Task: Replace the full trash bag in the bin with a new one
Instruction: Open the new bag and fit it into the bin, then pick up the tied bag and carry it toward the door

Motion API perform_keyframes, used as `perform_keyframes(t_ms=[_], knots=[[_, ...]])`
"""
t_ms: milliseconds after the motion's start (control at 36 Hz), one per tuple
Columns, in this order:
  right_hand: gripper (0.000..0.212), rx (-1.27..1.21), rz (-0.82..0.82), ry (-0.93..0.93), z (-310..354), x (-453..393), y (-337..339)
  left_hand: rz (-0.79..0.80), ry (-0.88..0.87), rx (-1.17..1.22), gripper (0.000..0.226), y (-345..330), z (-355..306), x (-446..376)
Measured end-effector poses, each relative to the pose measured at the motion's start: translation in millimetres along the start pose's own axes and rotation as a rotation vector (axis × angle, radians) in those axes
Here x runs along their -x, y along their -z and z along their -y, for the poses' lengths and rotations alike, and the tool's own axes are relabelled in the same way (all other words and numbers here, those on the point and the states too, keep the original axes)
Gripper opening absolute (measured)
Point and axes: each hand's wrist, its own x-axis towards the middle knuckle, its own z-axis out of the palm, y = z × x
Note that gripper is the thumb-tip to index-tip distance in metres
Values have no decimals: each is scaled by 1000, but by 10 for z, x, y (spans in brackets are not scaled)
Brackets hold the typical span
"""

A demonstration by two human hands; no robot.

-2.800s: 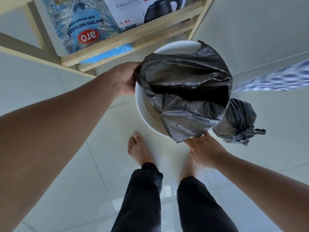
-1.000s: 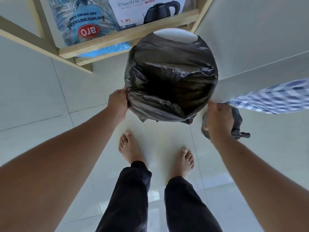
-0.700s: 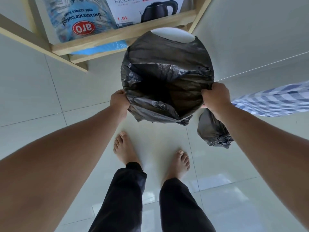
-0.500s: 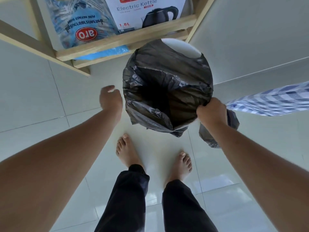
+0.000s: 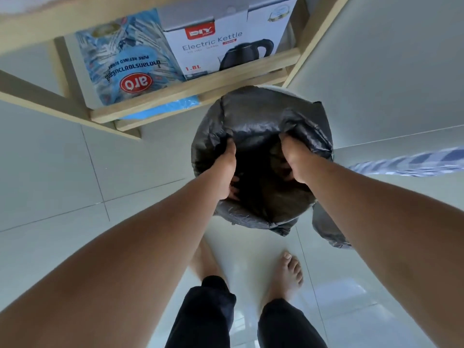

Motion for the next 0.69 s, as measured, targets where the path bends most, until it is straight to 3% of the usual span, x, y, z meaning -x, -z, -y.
perform_keyframes(t_ms=[83, 250, 306, 361, 444, 528, 583, 694], knots=[[81, -58, 10, -88, 74, -38, 51, 46, 76, 56, 119, 49, -125, -81], [112, -94, 34, -52, 45, -4, 153, 80, 90, -5, 124, 96, -277, -6], [115, -104, 65, -3, 5, 58, 219, -2, 58, -47, 130, 31, -68, 77], [106, -61, 115, 70, -56, 177, 302, -123, -9, -163, 138, 0, 128, 158], [80, 80, 171, 232, -166, 461, 458, -43, -44, -296, 108, -28, -70, 199], [25, 29, 83, 388, -337, 684, 713, -83, -257, -408, 74, -114, -135, 345], [22, -8, 20, 409, -488, 809, 932, -57, -420, -409, 51, -176, -73, 420], [24, 136, -217, 431, -926, 828, 1440, -6, -642, -408, 28, -424, 97, 694]])
